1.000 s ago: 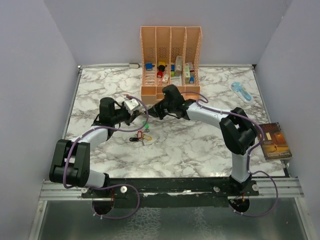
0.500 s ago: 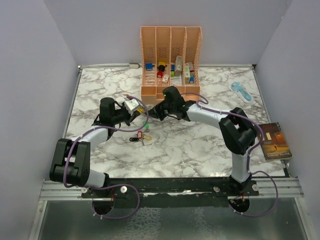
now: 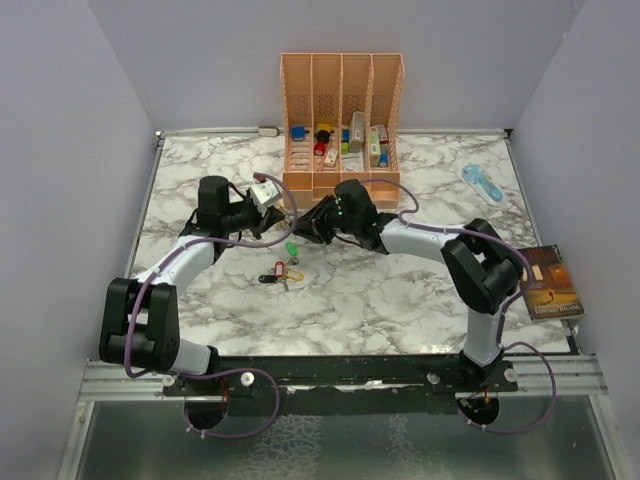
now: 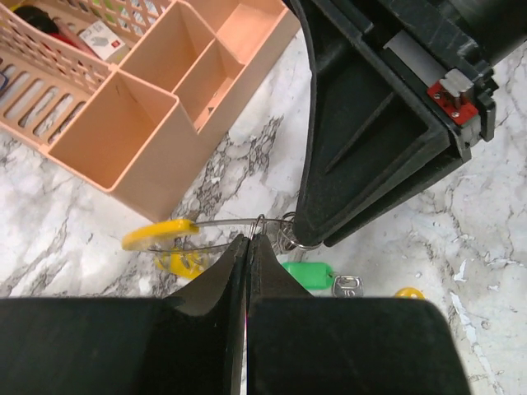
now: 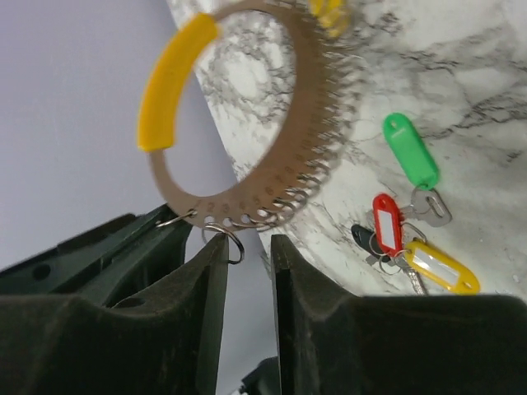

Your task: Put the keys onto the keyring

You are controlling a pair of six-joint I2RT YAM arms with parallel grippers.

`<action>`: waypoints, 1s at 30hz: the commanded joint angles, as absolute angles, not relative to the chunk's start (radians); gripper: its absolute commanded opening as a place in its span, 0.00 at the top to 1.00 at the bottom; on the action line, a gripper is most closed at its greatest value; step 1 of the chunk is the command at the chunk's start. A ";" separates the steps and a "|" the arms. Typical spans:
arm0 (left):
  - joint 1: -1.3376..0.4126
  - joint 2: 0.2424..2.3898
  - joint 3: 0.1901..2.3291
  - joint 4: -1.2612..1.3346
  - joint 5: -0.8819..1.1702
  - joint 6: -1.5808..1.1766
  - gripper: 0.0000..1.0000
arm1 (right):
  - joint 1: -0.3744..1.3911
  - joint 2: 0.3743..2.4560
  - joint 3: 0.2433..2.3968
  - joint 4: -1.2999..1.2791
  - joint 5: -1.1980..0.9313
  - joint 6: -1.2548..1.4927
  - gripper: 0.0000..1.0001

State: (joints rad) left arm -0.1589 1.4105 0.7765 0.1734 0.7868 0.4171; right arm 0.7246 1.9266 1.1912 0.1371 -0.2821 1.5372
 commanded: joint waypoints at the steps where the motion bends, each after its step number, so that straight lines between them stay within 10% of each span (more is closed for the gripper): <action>1: -0.163 1.399 0.834 0.154 0.896 0.394 1.00 | 0.713 1.829 1.170 0.232 -0.319 1.341 0.69; 17: -0.157 1.401 0.885 0.371 1.143 0.020 1.00 | 0.634 1.372 0.946 0.264 -0.258 0.552 0.62; 30: -0.174 1.413 0.745 1.370 1.184 -0.852 1.00 | 0.634 1.168 0.896 0.135 -0.278 0.200 0.73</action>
